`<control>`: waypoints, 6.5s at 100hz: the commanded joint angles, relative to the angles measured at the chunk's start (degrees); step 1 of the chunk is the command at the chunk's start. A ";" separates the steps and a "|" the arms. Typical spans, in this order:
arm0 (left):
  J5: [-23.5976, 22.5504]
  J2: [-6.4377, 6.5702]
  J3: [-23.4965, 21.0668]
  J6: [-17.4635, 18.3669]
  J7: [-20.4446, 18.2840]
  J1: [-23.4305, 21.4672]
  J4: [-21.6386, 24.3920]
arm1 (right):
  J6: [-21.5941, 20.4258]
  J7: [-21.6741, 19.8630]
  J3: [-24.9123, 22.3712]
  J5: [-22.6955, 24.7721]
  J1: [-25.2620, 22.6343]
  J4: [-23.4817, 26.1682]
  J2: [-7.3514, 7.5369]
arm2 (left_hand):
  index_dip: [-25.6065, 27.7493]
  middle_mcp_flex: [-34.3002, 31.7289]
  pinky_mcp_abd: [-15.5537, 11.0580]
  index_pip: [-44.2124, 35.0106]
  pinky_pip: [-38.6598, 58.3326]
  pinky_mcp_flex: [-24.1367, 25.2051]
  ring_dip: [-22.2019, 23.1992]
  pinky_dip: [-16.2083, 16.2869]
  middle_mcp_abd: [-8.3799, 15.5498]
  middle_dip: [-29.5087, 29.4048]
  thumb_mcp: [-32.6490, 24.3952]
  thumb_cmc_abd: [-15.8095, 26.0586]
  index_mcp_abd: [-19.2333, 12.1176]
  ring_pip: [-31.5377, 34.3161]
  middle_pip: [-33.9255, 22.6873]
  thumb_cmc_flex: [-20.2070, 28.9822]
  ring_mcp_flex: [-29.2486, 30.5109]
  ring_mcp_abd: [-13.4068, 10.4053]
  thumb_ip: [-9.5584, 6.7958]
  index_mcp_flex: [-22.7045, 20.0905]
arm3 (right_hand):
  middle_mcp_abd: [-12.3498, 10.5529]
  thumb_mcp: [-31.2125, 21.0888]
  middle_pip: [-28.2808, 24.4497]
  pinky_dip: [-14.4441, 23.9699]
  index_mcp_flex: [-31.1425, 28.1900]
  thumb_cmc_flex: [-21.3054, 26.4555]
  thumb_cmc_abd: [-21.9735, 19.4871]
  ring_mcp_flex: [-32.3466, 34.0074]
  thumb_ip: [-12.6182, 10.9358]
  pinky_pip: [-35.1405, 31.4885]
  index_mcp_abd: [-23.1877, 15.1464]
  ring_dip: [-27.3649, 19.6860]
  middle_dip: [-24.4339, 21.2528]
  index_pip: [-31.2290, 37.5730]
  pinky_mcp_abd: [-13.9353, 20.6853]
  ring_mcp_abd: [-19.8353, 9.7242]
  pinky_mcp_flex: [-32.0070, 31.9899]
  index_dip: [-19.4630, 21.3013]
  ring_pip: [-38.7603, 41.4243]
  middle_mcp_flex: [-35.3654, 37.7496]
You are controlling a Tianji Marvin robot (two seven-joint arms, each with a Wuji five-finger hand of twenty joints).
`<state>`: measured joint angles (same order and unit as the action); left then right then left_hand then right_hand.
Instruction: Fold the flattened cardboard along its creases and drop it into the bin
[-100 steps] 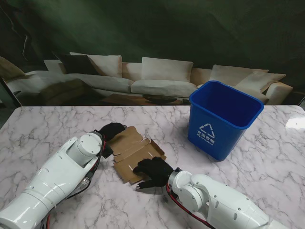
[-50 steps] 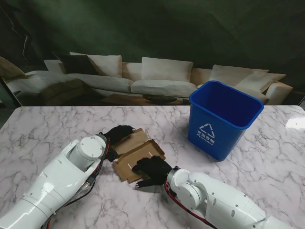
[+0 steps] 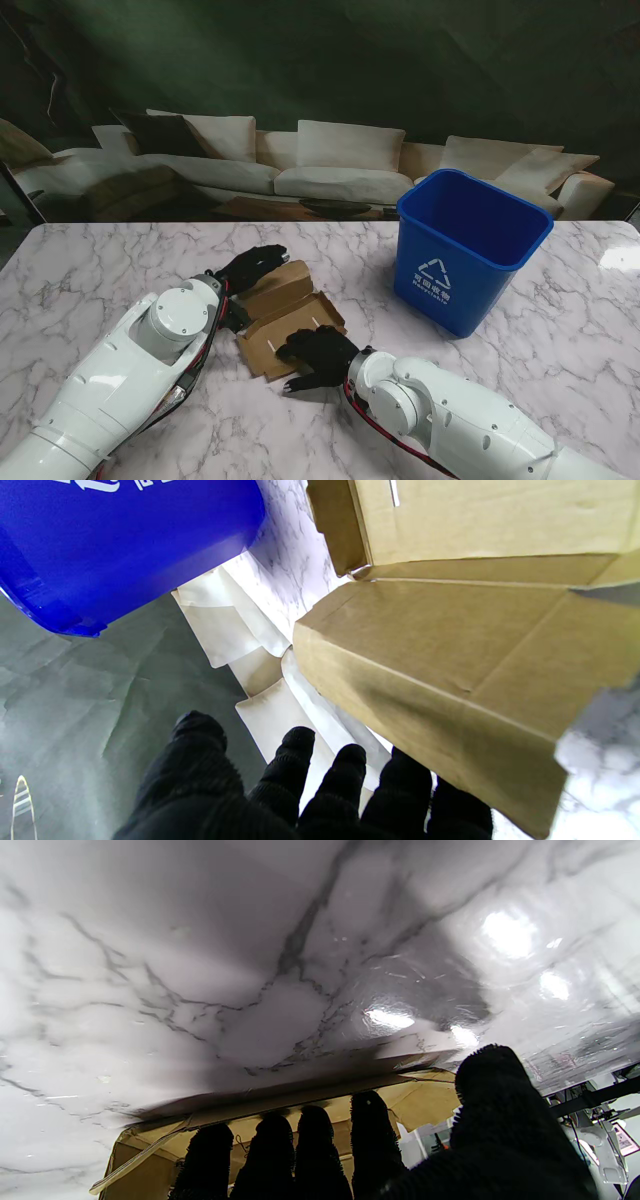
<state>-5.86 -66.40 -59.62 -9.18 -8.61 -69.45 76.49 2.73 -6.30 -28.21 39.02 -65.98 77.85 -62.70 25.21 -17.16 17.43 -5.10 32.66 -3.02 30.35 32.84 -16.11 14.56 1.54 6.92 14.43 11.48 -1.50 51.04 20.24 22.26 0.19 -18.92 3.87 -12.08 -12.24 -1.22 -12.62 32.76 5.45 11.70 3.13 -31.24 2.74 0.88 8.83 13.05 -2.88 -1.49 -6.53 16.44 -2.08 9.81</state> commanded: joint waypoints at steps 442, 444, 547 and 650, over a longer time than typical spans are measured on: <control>-8.73 3.59 3.85 1.33 -10.89 0.38 2.13 | -6.93 -4.00 -6.49 1.09 -5.01 1.75 1.89 | 1.25 -2.55 -1.26 -2.19 -5.66 1.88 -5.23 -3.36 2.44 1.40 0.73 1.86 -0.47 -3.73 -0.31 2.42 -3.65 -5.42 1.06 -6.97 | 5.22 -0.20 -19.16 11.33 -8.20 -1.30 -0.76 9.32 -1.25 -20.63 5.14 10.00 7.67 4.89 -10.33 7.84 5.56 2.67 10.48 5.50; -8.88 3.58 3.86 1.35 -10.85 0.50 1.96 | -6.90 -3.99 -6.45 1.07 -4.99 1.74 1.88 | 1.26 -2.18 -1.47 -2.20 -6.05 2.14 -5.49 -3.49 2.32 1.21 0.74 1.82 -0.45 -4.00 -0.19 2.44 -4.26 -5.56 1.07 -7.00 | 5.02 -0.22 -19.00 11.30 -8.18 -1.28 -0.80 9.15 -1.26 -20.50 5.14 9.95 7.58 4.87 -10.27 7.90 5.42 2.67 10.38 5.48; -2.67 1.68 9.22 -4.64 -11.45 5.86 -5.73 | -5.31 -4.27 -3.32 1.25 -2.70 -0.37 1.77 | -1.08 2.01 -0.88 1.41 15.14 -2.77 6.59 8.17 0.25 0.44 0.77 1.97 0.25 7.93 0.00 1.57 3.66 0.37 1.11 3.57 | 4.12 -0.10 -14.64 9.42 -8.07 -1.11 -0.88 6.32 -1.23 -16.37 5.83 6.97 5.79 3.75 -9.41 7.36 2.91 2.35 5.68 5.82; 3.43 0.75 7.34 -6.07 -11.49 5.07 -5.75 | -4.61 -4.06 0.21 -0.03 -0.34 -3.09 1.26 | -1.48 -3.29 -4.73 1.65 -4.66 2.33 -4.77 -5.19 -5.16 -0.05 1.25 1.91 0.73 -2.32 -0.55 -6.44 -6.14 -1.03 1.76 2.68 | 3.97 0.24 -13.18 8.03 -7.77 -1.08 -1.20 5.89 -1.25 -14.98 5.23 5.94 5.31 3.40 -9.07 6.87 2.38 2.27 3.76 5.57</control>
<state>-2.88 -64.79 -53.40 -15.51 -18.16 -64.14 71.09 -2.68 -8.58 -29.42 38.74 -64.79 78.36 -61.53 24.44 -19.57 15.99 -4.33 21.82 3.07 23.76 25.95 -20.41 13.31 1.84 7.52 14.82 4.82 -2.02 47.32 12.31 23.51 0.19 -17.51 3.41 -12.16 -30.69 9.11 -19.31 32.76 4.90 15.98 3.13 -50.45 6.54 8.20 16.17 16.27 -8.86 1.30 -4.32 18.36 0.78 13.51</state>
